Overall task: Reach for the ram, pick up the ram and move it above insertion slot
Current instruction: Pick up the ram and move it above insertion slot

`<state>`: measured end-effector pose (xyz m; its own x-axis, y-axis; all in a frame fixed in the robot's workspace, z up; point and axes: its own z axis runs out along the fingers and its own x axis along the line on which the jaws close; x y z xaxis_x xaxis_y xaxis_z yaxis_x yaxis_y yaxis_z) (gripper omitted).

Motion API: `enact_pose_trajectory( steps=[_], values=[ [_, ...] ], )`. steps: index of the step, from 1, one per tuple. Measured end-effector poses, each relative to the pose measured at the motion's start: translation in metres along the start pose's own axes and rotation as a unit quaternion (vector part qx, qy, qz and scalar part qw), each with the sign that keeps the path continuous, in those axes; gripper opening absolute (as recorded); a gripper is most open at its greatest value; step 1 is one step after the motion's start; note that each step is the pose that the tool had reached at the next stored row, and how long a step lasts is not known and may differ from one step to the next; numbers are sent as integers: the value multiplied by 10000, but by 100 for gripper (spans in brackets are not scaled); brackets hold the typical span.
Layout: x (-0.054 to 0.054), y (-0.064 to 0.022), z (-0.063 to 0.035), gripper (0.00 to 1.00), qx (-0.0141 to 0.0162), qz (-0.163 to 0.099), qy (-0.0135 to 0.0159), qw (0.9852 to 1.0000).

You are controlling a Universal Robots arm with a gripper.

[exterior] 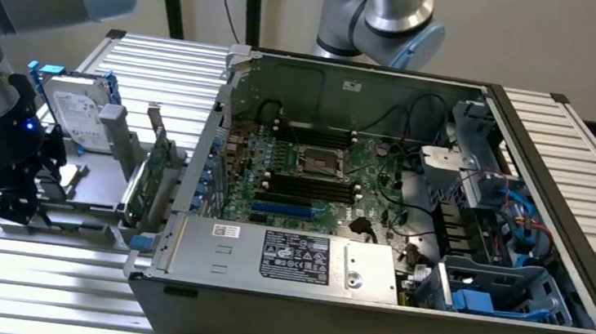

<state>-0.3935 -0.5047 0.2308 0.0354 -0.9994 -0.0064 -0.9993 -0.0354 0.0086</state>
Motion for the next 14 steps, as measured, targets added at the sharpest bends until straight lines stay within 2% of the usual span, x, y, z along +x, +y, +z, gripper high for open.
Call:
enact_pose_trajectory(
  steps=[14],
  values=[
    [4,-4,255,48,0,6,0,10000]
  ],
)
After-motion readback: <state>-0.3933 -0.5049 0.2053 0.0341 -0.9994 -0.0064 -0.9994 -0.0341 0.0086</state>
